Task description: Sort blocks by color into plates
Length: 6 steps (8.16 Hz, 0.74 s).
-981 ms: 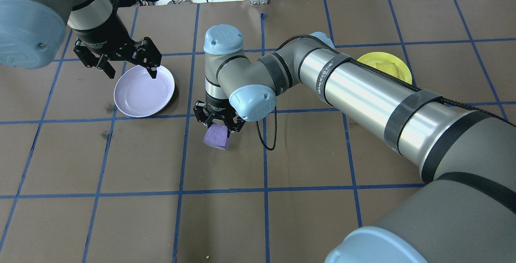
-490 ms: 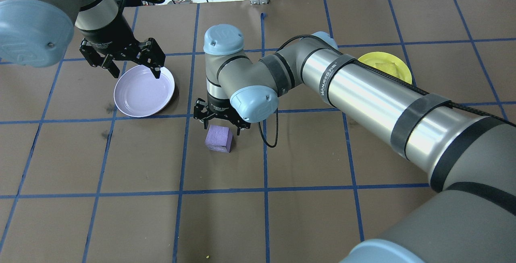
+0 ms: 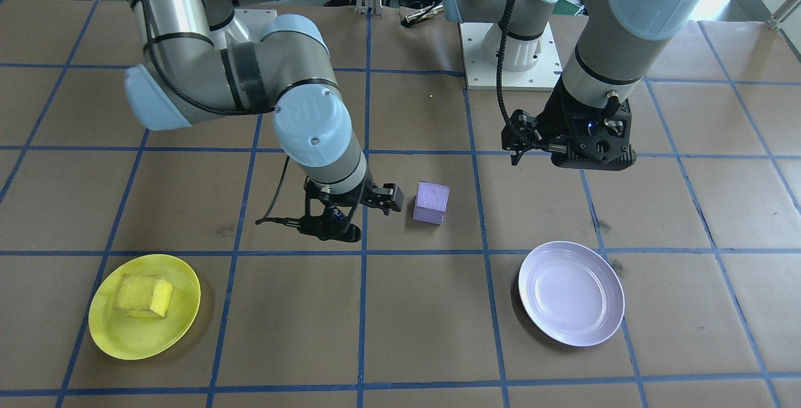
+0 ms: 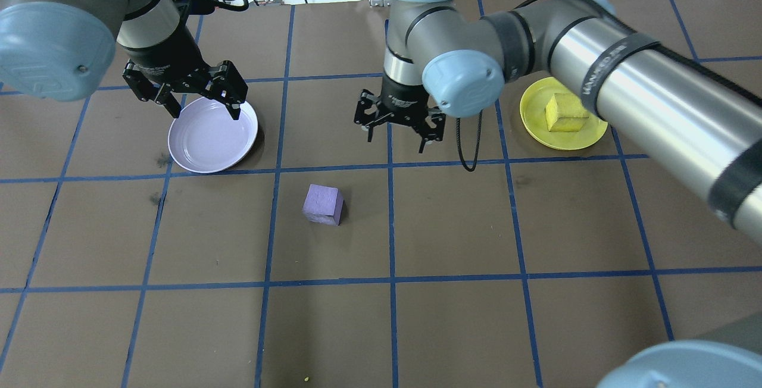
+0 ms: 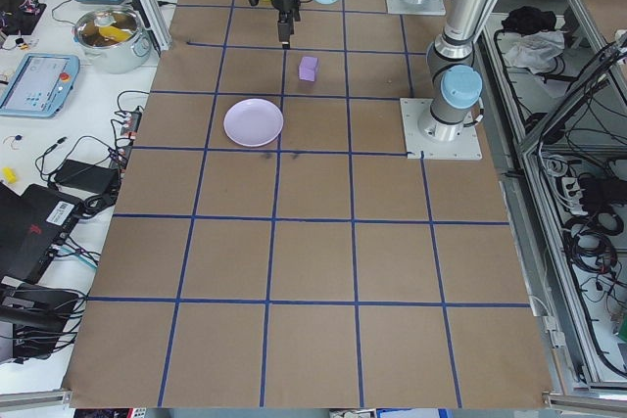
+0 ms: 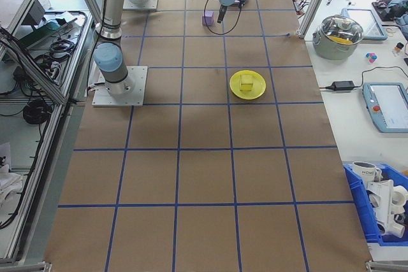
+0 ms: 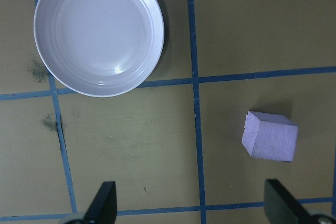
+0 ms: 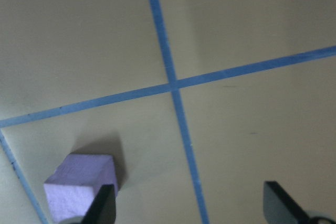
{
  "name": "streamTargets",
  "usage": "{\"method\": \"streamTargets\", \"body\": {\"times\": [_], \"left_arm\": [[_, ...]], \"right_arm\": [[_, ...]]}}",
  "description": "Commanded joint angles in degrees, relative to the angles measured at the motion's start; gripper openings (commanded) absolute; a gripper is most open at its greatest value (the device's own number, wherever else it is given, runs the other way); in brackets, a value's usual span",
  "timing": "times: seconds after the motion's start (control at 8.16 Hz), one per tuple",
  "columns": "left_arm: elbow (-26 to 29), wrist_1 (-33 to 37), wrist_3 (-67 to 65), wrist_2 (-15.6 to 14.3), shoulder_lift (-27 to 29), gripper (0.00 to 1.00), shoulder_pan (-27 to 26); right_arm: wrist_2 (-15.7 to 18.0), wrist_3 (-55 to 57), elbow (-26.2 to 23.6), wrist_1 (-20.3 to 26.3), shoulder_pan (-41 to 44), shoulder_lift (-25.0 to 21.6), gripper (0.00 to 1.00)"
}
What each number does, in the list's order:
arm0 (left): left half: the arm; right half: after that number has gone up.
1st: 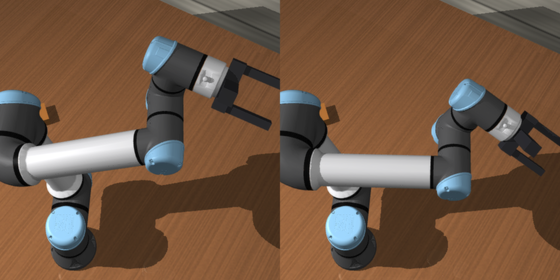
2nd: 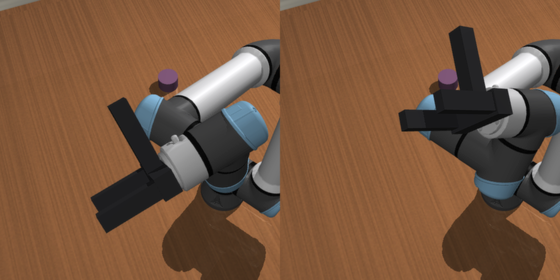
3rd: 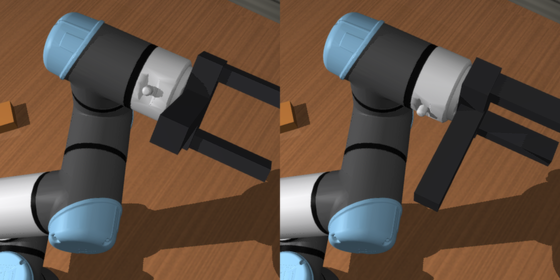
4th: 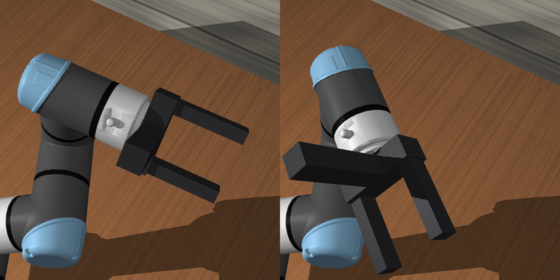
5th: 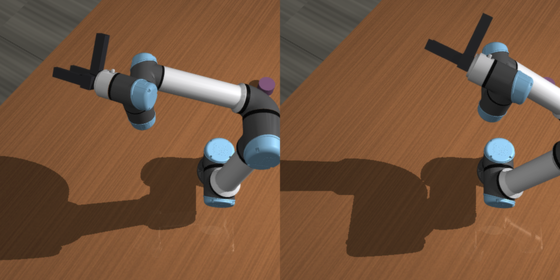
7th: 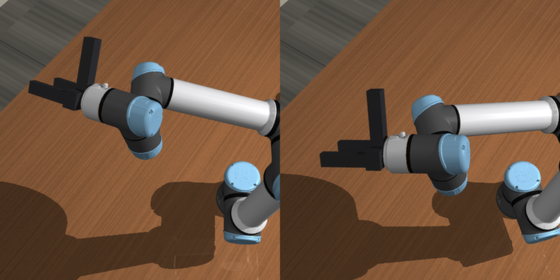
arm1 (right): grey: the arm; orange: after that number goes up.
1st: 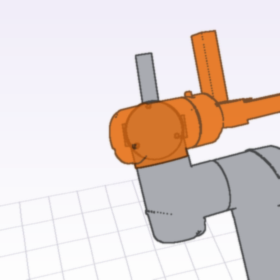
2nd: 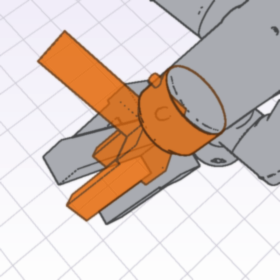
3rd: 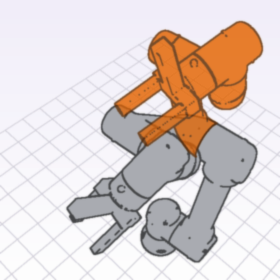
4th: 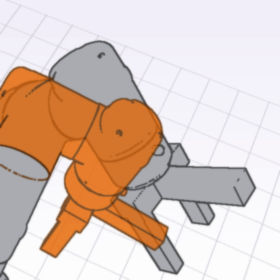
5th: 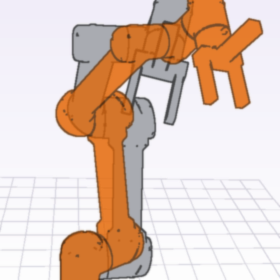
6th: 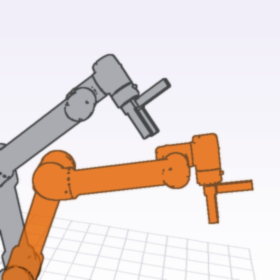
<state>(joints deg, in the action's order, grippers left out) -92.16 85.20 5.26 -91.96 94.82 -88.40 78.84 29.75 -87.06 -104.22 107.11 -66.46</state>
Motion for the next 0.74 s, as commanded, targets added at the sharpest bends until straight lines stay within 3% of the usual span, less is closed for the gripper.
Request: {"method": "streamTargets", "body": {"times": [0.0,0.25,0.61], "left_arm": [[-0.12,-0.21,-1.73,0.03,0.89,1.0,-4.03],[-0.12,-0.21,-2.0,-0.06,3.16,1.0,-9.84],[-2.91,-2.82,-1.83,0.29,5.02,1.0,-11.18]], "right_arm": [[7.87,-6.7,-0.57,12.14,-9.7,-10.14,1.0],[9.14,-6.9,-0.48,15.62,-12.71,-16.92,1.0],[11.69,-7.16,-0.57,15.01,-12.63,-21.51,1.0]]}}
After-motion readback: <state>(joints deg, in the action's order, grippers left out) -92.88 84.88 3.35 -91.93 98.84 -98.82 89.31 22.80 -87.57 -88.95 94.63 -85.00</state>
